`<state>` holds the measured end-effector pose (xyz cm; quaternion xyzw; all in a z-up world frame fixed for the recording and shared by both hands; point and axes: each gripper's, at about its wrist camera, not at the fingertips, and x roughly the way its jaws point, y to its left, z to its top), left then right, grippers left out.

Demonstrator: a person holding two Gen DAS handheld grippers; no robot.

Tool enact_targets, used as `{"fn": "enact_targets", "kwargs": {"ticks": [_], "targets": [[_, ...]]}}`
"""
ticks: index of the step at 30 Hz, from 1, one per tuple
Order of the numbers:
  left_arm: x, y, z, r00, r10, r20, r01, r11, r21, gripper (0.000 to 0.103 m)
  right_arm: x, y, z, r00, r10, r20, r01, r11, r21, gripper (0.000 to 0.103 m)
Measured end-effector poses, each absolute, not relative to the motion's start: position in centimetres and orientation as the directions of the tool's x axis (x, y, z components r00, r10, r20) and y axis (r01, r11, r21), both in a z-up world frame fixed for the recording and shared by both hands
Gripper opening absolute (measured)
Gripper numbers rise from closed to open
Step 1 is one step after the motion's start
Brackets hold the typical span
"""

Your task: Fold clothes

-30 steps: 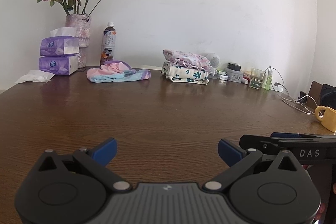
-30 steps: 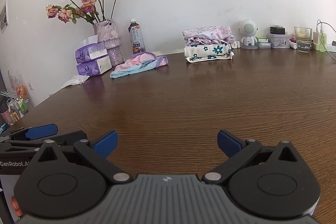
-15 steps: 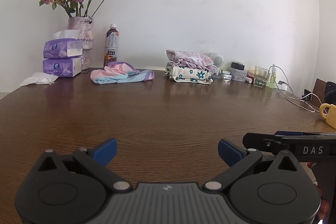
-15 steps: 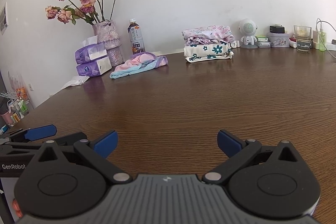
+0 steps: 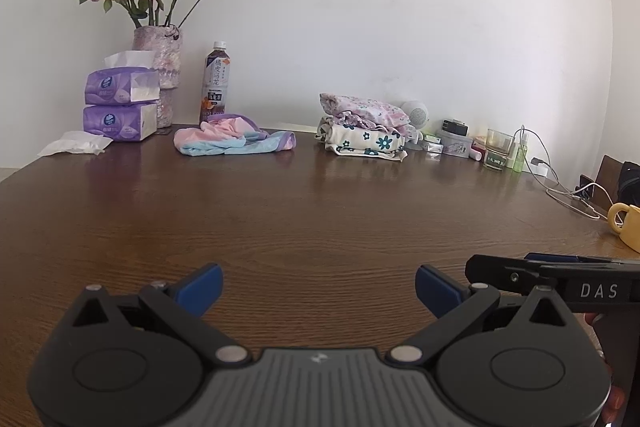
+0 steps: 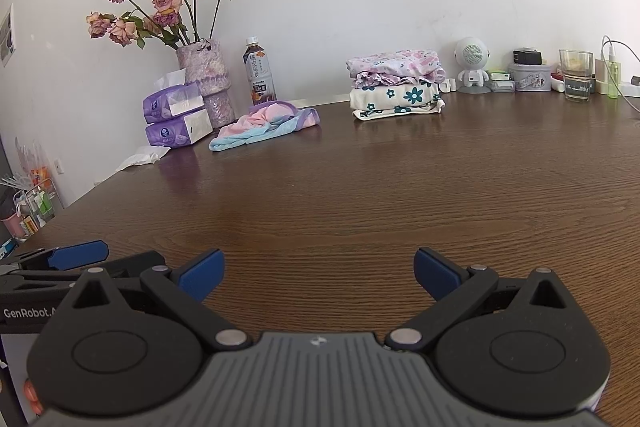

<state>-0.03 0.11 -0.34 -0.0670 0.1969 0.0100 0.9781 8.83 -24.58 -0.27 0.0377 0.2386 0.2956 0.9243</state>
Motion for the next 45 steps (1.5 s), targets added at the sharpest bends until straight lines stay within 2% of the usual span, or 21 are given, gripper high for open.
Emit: {"fn": "enact_targets", "kwargs": {"ticks": [45], "targets": [[0.01, -0.1, -0.24, 0.922, 0.001, -0.386, -0.054, 0.991, -0.126, 0.103, 8.84, -24.86, -0.15, 0.712, 0.568, -0.413, -0.532, 0.82, 0.211, 0.103]]}}
